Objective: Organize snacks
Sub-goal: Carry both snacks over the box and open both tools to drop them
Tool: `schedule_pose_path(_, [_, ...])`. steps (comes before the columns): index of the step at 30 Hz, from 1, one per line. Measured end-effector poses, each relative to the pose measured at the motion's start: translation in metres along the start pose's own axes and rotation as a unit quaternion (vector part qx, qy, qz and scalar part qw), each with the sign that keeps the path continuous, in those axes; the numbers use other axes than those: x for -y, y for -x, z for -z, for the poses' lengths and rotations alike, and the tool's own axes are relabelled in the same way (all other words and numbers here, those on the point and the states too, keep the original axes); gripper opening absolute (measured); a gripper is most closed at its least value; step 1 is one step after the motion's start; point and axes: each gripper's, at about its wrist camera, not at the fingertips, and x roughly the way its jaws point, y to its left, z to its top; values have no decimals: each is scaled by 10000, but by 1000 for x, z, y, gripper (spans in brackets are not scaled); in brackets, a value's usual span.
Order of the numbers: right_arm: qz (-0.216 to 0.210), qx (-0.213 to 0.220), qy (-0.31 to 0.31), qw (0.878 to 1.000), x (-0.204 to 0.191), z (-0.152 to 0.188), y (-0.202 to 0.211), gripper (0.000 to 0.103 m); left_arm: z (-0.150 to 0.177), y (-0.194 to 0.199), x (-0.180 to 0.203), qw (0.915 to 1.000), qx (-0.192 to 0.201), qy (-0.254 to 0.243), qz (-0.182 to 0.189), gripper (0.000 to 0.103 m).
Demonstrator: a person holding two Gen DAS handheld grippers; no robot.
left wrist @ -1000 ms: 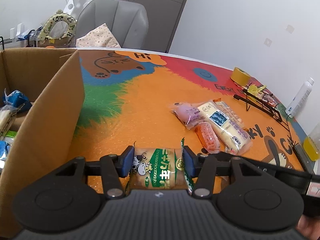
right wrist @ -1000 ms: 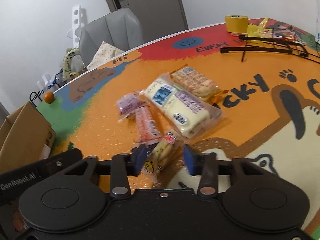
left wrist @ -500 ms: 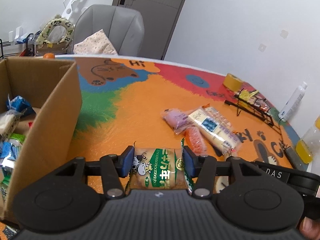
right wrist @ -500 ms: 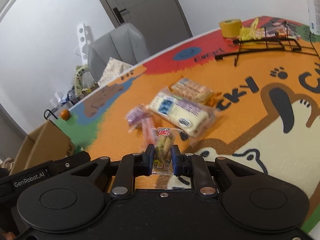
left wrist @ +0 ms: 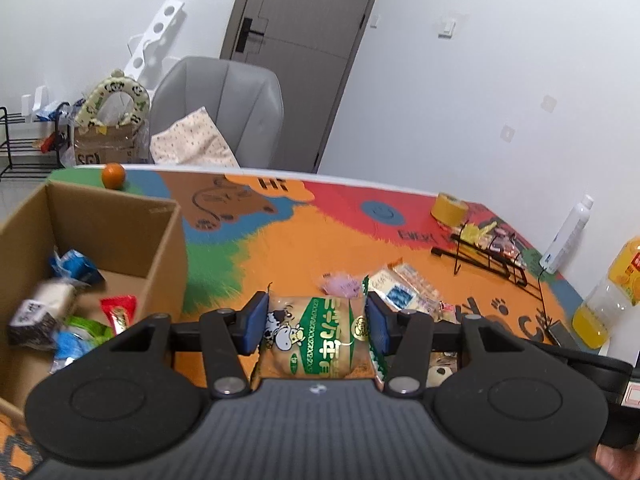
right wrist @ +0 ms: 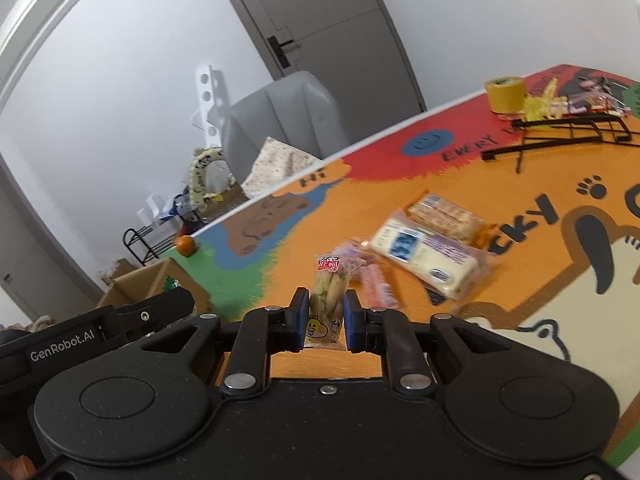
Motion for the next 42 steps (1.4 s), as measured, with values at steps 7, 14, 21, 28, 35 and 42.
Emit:
schedule_pose_path(7, [-205,41,163,9996,-27,-2,0,17,-9,21,-12,9998,192,20,-95,51])
schedule_pose_path(14, [-406,50,306,9987,-52,-3,-2,17,-15,36,-28,9992,322,80,-218,51])
schedule_pose_path(21, [-539,8,434,9976,-71,-3,-7,17,-19,45,-51,9983,385,218,-372,51])
schedule_pose_path(28, [-715,-3,591,9957,-90,1,-15,17,-19,48,-75,9971,384,362,-551,51])
schedule_pose_path(35, [-830,-118,740,9937,-110,5,-29,17,-20,45,-103,9947,333,568,-790,51])
schedule_pose_path(42, [-932,-183,921,9912,-134,4,-42,17,-17,45,-135,9899,311,870,-1073,51])
